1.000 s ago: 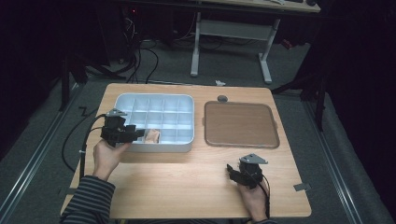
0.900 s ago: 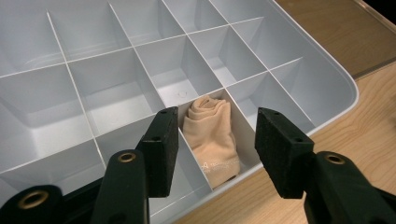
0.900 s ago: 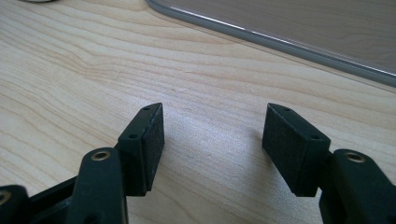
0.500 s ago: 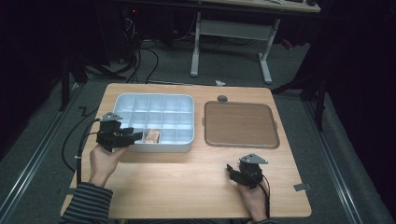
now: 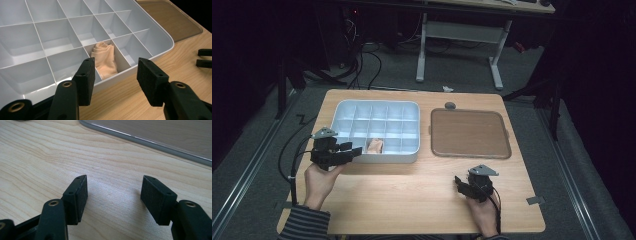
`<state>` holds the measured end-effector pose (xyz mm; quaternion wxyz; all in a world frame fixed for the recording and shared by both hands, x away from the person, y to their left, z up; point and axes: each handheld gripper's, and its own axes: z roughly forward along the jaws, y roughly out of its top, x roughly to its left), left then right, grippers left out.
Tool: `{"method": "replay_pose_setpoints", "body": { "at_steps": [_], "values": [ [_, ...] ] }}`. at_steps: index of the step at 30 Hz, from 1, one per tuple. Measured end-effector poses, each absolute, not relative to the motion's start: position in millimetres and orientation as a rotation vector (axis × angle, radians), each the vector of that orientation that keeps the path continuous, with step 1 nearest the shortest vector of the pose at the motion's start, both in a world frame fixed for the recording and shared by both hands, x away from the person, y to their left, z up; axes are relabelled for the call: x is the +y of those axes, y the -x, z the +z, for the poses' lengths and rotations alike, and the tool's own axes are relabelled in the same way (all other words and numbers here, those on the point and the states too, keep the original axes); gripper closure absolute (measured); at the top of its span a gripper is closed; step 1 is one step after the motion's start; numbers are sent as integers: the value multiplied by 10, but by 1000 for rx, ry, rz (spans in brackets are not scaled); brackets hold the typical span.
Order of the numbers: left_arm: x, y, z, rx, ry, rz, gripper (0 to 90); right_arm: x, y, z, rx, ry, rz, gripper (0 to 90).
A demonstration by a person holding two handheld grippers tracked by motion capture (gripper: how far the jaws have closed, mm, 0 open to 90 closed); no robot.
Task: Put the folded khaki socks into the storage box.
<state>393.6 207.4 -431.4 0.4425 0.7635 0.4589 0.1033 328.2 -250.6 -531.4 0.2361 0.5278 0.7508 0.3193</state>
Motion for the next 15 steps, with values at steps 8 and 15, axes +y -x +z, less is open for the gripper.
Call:
{"method": "replay_pose_setpoints", "body": {
  "at_steps": [8,15],
  "values": [
    [2115,-3842,-4343,1146,-1865,251,493,-2507,-3282,-5314,2059,-1447,876,388],
    [2107,-3782,-4399,1141,-1861,236,491,-2507,-3283,-5314,2059,-1447,876,387]
  ]
}}
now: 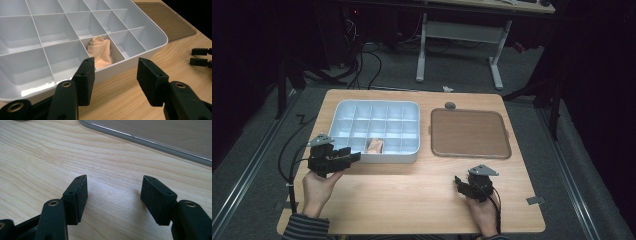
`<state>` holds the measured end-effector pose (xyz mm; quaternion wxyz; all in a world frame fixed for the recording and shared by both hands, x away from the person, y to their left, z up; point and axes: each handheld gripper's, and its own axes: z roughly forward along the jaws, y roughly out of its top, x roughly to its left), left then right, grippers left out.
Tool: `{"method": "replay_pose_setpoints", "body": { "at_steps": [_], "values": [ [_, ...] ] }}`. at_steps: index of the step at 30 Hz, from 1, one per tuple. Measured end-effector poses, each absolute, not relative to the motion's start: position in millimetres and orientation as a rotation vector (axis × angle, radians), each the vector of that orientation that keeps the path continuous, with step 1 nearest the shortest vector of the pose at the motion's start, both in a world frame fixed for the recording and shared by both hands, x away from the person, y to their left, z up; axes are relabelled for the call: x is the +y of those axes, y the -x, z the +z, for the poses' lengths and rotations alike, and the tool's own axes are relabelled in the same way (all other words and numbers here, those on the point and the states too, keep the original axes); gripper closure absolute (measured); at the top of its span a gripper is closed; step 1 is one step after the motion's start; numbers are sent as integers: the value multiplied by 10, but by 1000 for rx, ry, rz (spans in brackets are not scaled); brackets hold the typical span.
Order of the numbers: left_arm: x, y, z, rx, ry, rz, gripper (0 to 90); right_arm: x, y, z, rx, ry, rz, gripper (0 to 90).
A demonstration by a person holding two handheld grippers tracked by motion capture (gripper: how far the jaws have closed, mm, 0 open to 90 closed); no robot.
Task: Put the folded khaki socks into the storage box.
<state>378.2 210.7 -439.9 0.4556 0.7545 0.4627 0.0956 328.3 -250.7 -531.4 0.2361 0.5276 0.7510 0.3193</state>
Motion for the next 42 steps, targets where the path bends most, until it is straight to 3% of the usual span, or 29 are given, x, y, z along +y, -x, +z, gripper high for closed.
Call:
{"method": "replay_pose_setpoints", "body": {
  "at_steps": [42],
  "values": [
    [1794,-3557,-4748,1071,-1893,205,479,-2508,-3283,-5314,2060,-1447,875,387]
  ]
}}
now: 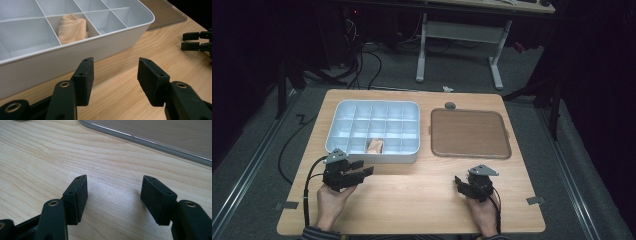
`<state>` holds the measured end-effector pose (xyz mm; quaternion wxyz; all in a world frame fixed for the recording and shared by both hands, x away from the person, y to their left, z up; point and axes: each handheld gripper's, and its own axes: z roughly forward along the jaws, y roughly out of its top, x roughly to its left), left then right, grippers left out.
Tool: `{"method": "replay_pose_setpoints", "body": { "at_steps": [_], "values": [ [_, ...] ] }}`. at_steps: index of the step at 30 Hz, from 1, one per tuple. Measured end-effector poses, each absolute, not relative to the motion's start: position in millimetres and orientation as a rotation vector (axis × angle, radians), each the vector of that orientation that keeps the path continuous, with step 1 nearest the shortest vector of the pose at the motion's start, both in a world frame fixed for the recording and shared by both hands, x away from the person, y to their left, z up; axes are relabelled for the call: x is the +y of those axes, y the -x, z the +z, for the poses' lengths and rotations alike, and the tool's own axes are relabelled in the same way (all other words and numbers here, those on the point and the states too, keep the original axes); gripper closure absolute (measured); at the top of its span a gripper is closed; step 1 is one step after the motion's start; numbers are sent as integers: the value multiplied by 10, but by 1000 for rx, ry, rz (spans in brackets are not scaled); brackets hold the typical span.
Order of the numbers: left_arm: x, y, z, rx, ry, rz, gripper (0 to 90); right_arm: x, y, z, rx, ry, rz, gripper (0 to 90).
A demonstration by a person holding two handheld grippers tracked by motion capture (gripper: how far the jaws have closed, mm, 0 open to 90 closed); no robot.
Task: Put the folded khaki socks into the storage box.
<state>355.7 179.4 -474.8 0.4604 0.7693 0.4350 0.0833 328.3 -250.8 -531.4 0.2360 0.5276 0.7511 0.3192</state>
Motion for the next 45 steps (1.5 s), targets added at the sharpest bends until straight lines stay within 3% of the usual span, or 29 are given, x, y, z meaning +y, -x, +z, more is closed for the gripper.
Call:
{"method": "replay_pose_setpoints", "body": {
  "at_steps": [28,39,45],
  "values": [
    [1522,-3511,-5056,1068,-2001,210,461,-2507,-3282,-5315,2059,-1447,875,388],
    [1423,-3546,-5155,1073,-2021,262,448,-2507,-3282,-5315,2059,-1448,875,388],
    [1349,-3559,-5210,1071,-2069,359,423,-2505,-3281,-5315,2059,-1445,874,388]
  ]
}}
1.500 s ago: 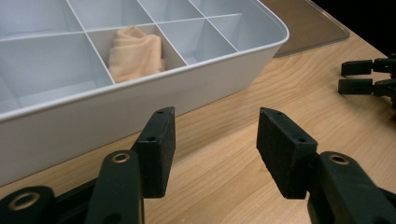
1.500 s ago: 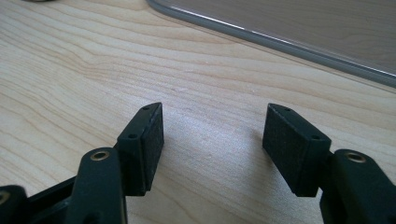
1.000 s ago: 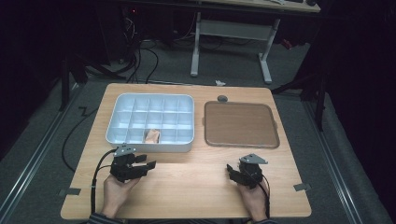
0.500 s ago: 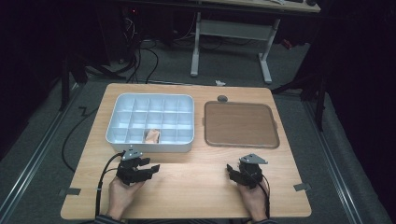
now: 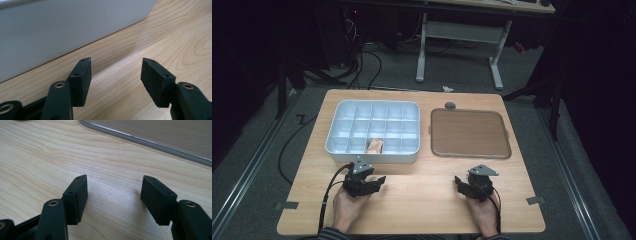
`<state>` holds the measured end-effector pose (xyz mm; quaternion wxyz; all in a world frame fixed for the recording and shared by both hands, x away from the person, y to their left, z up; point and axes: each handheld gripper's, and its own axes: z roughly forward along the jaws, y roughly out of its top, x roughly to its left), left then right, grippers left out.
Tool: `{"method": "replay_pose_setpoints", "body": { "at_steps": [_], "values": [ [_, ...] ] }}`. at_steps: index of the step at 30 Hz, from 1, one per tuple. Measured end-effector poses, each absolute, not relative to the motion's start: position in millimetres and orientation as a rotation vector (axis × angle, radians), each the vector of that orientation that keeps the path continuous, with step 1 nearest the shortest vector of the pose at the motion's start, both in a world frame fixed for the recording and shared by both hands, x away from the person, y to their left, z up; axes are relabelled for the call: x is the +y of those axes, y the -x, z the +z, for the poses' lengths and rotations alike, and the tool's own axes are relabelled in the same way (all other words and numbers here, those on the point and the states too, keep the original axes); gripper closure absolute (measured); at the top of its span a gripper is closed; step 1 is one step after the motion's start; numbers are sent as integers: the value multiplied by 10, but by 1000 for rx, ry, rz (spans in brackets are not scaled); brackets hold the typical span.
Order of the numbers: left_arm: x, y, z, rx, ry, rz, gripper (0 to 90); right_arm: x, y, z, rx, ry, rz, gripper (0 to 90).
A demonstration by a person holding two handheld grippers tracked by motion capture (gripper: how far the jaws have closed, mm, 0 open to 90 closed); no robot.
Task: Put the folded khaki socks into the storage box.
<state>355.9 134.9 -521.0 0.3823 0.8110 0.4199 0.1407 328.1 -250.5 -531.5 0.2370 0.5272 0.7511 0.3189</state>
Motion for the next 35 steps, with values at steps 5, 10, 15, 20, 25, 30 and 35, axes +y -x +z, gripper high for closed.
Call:
{"method": "replay_pose_setpoints", "body": {
  "at_steps": [5,10,15,20,25,30,35],
  "values": [
    [1306,-3568,-5264,1070,-2090,388,416,-2506,-3281,-5315,2060,-1444,874,388],
    [1280,-3565,-5328,1068,-2099,433,405,-2506,-3281,-5315,2060,-1444,875,388],
    [1267,-3573,-5358,1054,-2084,453,368,-2505,-3281,-5315,2061,-1444,875,388],
    [1265,-3576,-5359,1062,-2083,458,358,-2505,-3282,-5315,2062,-1441,876,387],
    [1268,-3577,-5359,1067,-2082,459,352,-2504,-3281,-5315,2061,-1443,876,388],
    [1269,-3576,-5359,1071,-2081,461,351,-2505,-3281,-5316,2062,-1443,876,387],
    [1270,-3577,-5359,1071,-2080,459,351,-2504,-3280,-5316,2062,-1445,877,385]
  ]
}}
